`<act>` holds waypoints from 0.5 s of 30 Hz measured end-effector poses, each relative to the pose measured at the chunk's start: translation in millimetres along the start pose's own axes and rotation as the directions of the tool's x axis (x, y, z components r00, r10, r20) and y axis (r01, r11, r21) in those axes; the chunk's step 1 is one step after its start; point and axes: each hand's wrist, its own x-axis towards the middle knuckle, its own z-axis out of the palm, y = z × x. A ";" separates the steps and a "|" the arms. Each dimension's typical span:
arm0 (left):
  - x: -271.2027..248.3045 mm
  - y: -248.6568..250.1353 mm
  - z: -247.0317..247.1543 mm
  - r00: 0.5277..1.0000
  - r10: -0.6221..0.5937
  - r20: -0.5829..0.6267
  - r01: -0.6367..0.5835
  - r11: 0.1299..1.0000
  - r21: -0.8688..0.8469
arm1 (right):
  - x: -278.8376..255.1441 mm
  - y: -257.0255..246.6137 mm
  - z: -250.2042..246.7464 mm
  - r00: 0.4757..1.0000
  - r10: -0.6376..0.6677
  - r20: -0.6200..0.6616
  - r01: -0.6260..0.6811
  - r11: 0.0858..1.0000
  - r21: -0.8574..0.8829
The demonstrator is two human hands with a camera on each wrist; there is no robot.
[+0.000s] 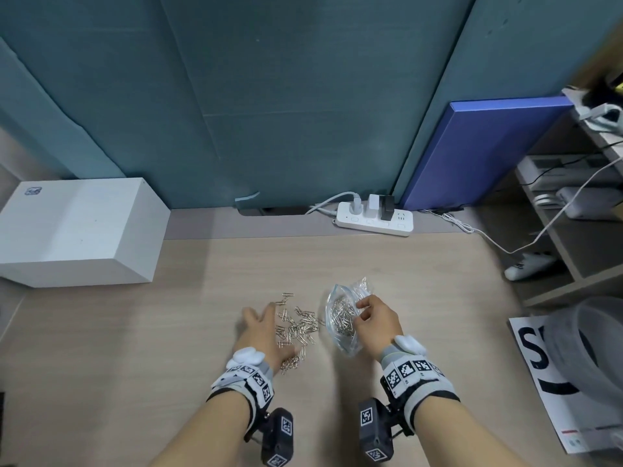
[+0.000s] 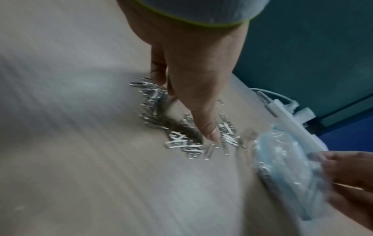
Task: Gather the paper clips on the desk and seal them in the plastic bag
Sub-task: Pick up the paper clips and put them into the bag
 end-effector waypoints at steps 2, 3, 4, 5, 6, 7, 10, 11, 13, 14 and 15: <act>-4.5 -16.3 6.7 0.998 -0.044 0.039 0.046 0.998 -0.040 | 0.4 0.1 2.4 1.000 -0.003 0.005 0.003 1.000 -0.006; -5.0 -19.4 10.9 0.998 -0.051 0.041 0.054 0.996 -0.069 | 0.6 0.2 2.5 1.000 -0.002 0.003 0.002 1.000 -0.005; -3.7 -20.0 14.9 0.998 -0.048 0.028 0.050 0.994 -0.098 | 0.6 0.5 2.3 1.000 -0.001 0.001 0.001 1.000 -0.005; -1.2 -18.1 17.5 0.999 -0.038 0.005 0.038 0.992 -0.119 | 0.9 0.5 2.9 1.000 -0.001 0.000 0.001 1.000 -0.006; 1.9 -15.0 19.6 1.000 -0.021 -0.015 0.019 0.991 -0.130 | 1.1 0.6 3.0 1.000 -0.001 0.001 0.001 1.000 -0.008; 4.9 -10.7 21.0 1.000 -0.004 -0.027 0.000 0.991 -0.137 | 1.1 0.8 3.0 1.000 -0.003 0.003 0.003 1.000 -0.010; 10.6 -1.2 23.0 0.997 0.048 -0.059 -0.056 0.989 -0.134 | 0.6 -0.2 3.0 1.000 -0.009 -0.002 0.009 1.000 -0.013; 9.9 0.3 22.9 0.997 0.059 -0.057 -0.065 0.991 -0.114 | -0.1 -0.2 3.0 1.000 -0.011 -0.004 0.011 1.000 -0.014; 4.5 1.6 22.4 0.996 0.089 -0.020 -0.090 0.994 -0.060 | -1.5 -0.5 2.7 1.000 -0.012 -0.001 0.012 1.000 -0.014; 2.7 1.6 23.4 0.994 0.107 0.013 -0.107 0.994 -0.027 | -1.6 -1.0 3.1 1.000 -0.014 0.004 0.014 1.000 -0.013; 0.8 2.3 24.8 0.991 0.130 0.045 -0.130 0.992 -0.005 | -2.4 -1.1 3.4 1.000 -0.016 0.008 0.016 1.000 -0.010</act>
